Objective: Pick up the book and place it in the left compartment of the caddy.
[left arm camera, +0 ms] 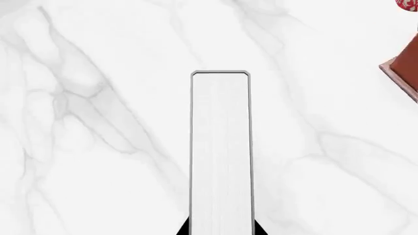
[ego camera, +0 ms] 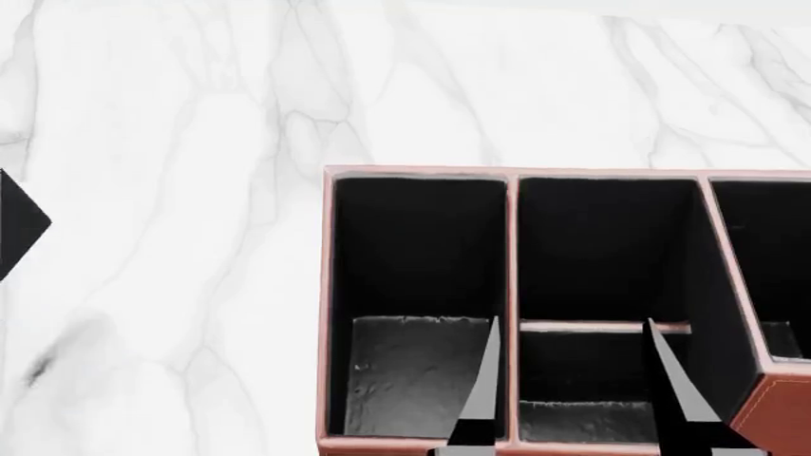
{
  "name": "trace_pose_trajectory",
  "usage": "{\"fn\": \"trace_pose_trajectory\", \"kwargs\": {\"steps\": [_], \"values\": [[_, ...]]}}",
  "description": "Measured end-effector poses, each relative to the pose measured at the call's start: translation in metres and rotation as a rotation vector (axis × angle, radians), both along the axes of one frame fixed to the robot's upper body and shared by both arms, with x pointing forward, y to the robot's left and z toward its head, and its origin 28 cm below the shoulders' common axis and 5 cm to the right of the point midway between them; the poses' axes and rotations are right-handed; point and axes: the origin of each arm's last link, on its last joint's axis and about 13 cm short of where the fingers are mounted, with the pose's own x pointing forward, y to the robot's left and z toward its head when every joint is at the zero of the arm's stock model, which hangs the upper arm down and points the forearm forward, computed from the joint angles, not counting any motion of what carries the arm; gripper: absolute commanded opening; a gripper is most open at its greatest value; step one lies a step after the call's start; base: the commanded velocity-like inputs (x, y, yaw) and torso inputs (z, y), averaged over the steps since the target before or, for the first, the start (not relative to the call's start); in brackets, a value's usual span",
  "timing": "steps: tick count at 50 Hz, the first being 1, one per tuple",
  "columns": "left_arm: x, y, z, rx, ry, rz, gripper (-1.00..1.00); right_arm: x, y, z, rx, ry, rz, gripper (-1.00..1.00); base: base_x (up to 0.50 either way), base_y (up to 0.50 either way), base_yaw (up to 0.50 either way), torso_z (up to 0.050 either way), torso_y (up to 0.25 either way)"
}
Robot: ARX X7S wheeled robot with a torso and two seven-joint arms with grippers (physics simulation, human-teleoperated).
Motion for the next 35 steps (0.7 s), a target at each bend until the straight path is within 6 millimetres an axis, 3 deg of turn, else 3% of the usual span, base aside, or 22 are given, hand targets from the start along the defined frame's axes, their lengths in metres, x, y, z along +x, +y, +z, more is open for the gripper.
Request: {"fn": "trace_pose_trajectory", "kwargs": {"steps": [22, 35], "values": [[-0.021, -0.027, 0.082, 0.083, -0.305, -0.042, -1.0, -0.001, 0.0, 0.0, 0.001, -0.004, 0.002, 1.0, 0.0, 0.0, 0.0, 0.0, 0.001], [-0.018, -0.053, 0.117, 0.04, -0.446, -0.125, -1.0, -0.001, 0.0, 0.001, 0.002, -0.007, 0.002, 1.0, 0.0, 0.0, 0.0, 0.0, 0.002]]}}
